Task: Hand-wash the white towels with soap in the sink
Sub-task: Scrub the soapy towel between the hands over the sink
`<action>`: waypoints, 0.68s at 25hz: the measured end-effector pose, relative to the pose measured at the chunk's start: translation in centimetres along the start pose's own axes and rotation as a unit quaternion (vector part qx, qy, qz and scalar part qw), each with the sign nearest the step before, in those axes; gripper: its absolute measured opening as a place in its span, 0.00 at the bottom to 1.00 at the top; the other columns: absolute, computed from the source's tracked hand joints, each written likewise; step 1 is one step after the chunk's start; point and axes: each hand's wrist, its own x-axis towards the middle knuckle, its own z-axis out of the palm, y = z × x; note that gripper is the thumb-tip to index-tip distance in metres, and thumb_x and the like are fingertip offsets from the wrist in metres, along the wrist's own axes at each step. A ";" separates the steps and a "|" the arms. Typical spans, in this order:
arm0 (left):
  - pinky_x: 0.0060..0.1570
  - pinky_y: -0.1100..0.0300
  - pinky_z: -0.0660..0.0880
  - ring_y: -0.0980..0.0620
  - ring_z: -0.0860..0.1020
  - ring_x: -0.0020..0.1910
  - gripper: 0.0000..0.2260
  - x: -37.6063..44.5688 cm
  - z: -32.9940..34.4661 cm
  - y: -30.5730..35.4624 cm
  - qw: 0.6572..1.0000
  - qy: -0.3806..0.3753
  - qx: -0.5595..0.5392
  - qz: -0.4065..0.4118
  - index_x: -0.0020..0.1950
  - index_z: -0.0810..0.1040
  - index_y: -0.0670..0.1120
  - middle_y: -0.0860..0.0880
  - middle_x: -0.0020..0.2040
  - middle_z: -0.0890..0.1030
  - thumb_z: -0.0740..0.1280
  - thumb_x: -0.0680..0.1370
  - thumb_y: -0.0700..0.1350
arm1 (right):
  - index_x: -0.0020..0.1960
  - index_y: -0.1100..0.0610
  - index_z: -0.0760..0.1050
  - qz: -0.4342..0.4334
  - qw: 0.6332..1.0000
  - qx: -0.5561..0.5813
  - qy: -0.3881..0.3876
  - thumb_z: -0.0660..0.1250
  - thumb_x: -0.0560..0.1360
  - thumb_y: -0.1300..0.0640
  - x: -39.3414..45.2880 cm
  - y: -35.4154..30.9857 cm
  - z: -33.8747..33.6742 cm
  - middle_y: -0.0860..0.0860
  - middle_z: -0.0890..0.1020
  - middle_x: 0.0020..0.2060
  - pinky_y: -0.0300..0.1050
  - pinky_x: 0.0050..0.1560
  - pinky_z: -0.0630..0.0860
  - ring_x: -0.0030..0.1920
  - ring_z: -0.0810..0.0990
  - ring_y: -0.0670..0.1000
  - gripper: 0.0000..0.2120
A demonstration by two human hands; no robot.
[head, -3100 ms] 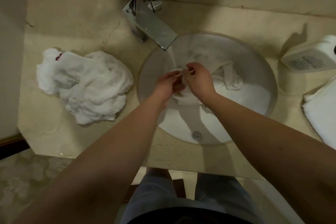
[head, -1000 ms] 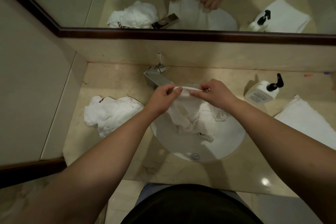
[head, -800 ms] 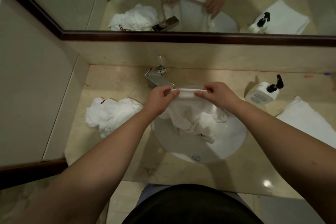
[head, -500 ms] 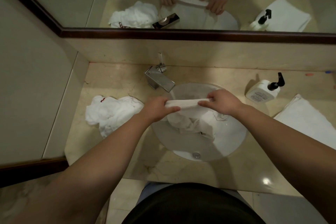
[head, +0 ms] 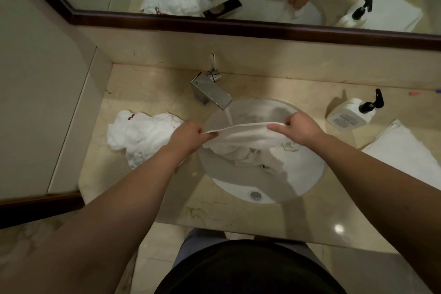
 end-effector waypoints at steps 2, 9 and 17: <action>0.32 0.55 0.63 0.49 0.72 0.36 0.21 0.1 -0.1 -0.5 1.000 0.014 -0.018 -0.010 0.36 0.68 0.47 0.50 0.34 0.72 0.67 0.77 0.61 | 0.31 0.60 0.69 0.022 1.000 -0.004 0.002 0.62 0.72 0.28 0.4 -0.1 0.3 0.54 0.73 0.27 0.48 0.34 0.68 0.31 0.74 0.54 0.33; 0.46 0.55 0.69 0.46 0.77 0.50 0.24 0.8 0.0 -2.6 0.997 0.027 -0.066 -0.041 0.53 0.78 0.42 0.47 0.48 0.79 0.65 0.78 0.64 | 0.72 0.63 0.68 0.016 0.996 0.064 -0.062 0.60 0.76 0.31 2.9 -1.3 -0.1 0.60 0.74 0.68 0.48 0.62 0.69 0.66 0.74 0.60 0.40; 0.53 0.58 0.71 0.48 0.76 0.56 0.22 1.9 0.8 -1.5 0.937 0.072 -0.321 -0.122 0.69 0.72 0.39 0.44 0.64 0.77 0.63 0.82 0.54 | 0.37 0.59 0.75 0.023 0.984 0.164 -0.066 0.69 0.75 0.40 4.6 -4.1 1.4 0.52 0.76 0.31 0.43 0.33 0.66 0.32 0.74 0.50 0.22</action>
